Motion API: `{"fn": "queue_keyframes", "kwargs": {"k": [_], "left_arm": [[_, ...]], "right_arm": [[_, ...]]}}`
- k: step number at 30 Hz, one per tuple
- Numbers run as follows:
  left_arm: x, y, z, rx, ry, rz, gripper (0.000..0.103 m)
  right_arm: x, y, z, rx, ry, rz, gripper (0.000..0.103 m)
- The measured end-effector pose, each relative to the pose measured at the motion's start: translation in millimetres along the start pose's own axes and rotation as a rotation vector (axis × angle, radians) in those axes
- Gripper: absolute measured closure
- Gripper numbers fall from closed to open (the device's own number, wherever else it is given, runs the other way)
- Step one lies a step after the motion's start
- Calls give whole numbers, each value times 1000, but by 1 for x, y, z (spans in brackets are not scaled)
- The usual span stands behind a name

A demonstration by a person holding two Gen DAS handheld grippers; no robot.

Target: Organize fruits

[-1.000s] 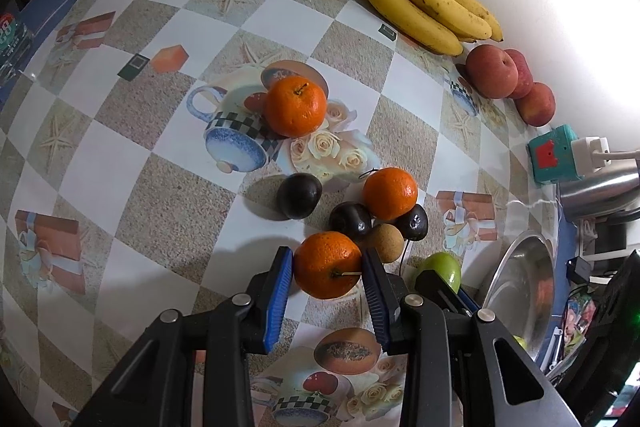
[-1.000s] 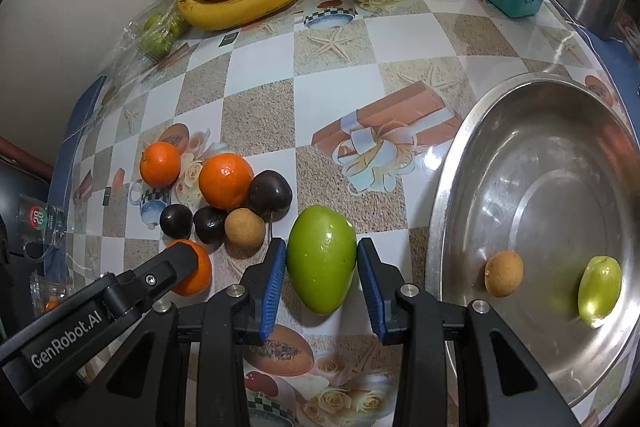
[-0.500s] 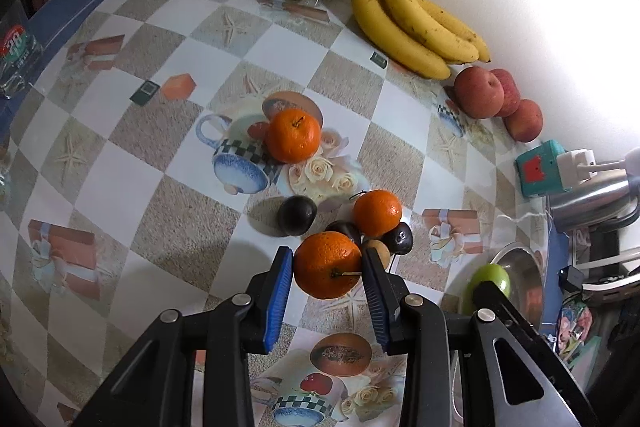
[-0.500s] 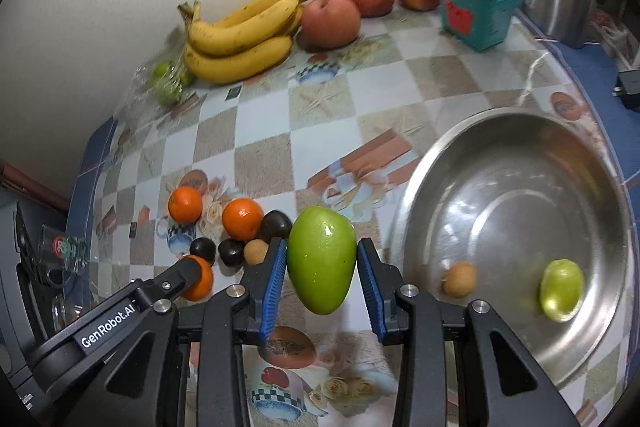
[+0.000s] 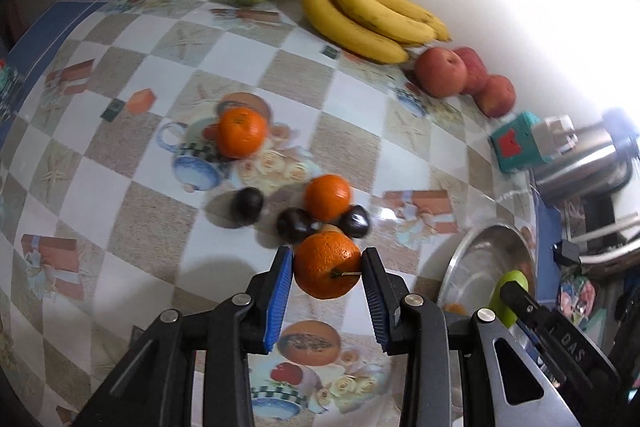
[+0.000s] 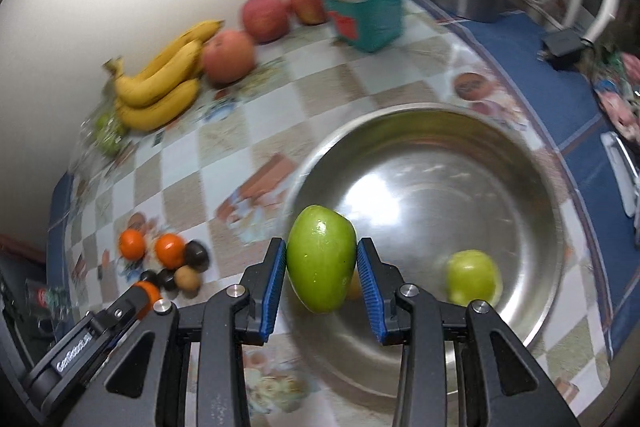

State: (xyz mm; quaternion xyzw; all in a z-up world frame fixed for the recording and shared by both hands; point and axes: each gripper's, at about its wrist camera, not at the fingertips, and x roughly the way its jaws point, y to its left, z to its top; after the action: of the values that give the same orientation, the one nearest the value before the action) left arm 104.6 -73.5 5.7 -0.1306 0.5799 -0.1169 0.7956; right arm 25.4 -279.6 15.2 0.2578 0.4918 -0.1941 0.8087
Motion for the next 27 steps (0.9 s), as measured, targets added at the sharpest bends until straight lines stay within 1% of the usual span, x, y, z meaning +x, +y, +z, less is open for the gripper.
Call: {"fn": "queue_keyframes", "kwargs": {"k": [4, 8, 14, 19, 22, 27], "left_arm": [[3, -23, -9, 69, 8, -25, 65], [8, -53, -23, 162, 24, -45, 65], [16, -92, -48, 290, 51, -73, 65], [24, -117, -65, 383, 65, -76, 65], [31, -121, -70, 399, 80, -72, 65], [41, -125, -75, 415, 95, -67, 65]], "right_arm": [[-5, -31, 4, 84, -13, -17, 65], [-7, -59, 9, 158, -10, -62, 65], [-5, -90, 12, 230, -1, -80, 65], [-5, -100, 12, 271, -6, -86, 65], [-1, -100, 13, 266, -21, -72, 65], [11, -100, 14, 270, -21, -58, 65]]}}
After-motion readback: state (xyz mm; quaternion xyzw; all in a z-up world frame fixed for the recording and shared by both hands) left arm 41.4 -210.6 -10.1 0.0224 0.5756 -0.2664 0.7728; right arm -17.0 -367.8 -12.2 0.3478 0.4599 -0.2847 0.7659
